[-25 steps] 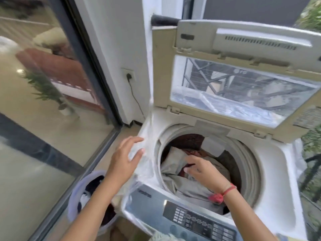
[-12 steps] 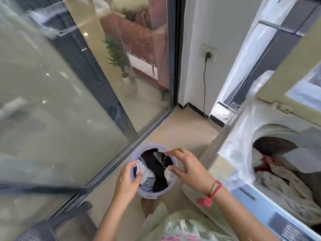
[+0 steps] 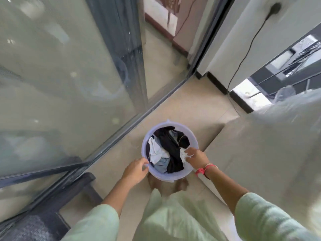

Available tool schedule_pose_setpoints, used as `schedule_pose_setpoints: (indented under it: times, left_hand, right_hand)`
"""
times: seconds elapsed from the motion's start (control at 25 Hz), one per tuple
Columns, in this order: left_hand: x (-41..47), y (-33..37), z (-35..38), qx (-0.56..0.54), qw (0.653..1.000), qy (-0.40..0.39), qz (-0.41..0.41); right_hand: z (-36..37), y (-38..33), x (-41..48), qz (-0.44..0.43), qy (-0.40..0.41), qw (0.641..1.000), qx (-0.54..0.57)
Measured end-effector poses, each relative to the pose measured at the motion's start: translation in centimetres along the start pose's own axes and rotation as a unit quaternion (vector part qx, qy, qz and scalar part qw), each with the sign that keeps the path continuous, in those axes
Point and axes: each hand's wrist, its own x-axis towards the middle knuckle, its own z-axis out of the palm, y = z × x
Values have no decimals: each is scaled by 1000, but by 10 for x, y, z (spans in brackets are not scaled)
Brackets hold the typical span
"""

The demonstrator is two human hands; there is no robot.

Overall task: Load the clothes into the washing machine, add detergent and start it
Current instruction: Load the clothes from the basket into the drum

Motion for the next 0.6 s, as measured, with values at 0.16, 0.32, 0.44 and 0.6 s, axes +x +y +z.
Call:
schedule_pose_setpoints:
  times: [0.16, 0.32, 0.44, 0.6]
  left_hand:
    - [65, -18, 33, 1, 999, -51, -5]
    - [130, -33, 82, 24, 997, -67, -9]
    - [167, -52, 119, 43, 993, -105, -21]
    - [176, -76, 141, -1, 997, -76, -34]
  right_hand:
    - [55, 24, 82, 64, -35, 997, 0]
    - [114, 53, 162, 78, -40, 996, -2]
    - [160, 78, 211, 131, -10, 991, 27]
    - [201, 100, 250, 156, 34, 987, 21]
